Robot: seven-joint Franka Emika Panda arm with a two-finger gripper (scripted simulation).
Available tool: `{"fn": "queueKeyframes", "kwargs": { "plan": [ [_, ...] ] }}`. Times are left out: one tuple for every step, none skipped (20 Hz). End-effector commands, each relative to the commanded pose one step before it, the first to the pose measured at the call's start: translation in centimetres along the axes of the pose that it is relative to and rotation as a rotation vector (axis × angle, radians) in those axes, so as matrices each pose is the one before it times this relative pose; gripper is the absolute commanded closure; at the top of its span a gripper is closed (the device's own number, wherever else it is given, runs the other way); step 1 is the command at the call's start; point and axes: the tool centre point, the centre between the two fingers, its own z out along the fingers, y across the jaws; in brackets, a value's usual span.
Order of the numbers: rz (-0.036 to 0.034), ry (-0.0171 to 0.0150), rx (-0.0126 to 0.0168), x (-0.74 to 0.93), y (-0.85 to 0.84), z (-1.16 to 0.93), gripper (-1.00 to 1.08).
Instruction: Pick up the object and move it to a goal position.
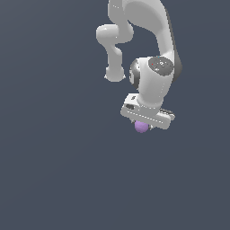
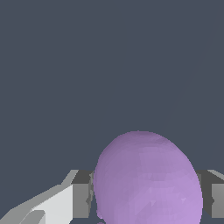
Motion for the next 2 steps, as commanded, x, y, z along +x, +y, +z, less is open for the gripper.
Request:
{"fn": "queueKeyframes", "kwargs": {
  "plan": [
    [0.00082,-0.00109,-0.00104,-0.044,-0.163,-0.369,1.08],
    [0.00000,0.00000,0.00000,0.000,-0.015,-0.024,1.08]
  ]
}}
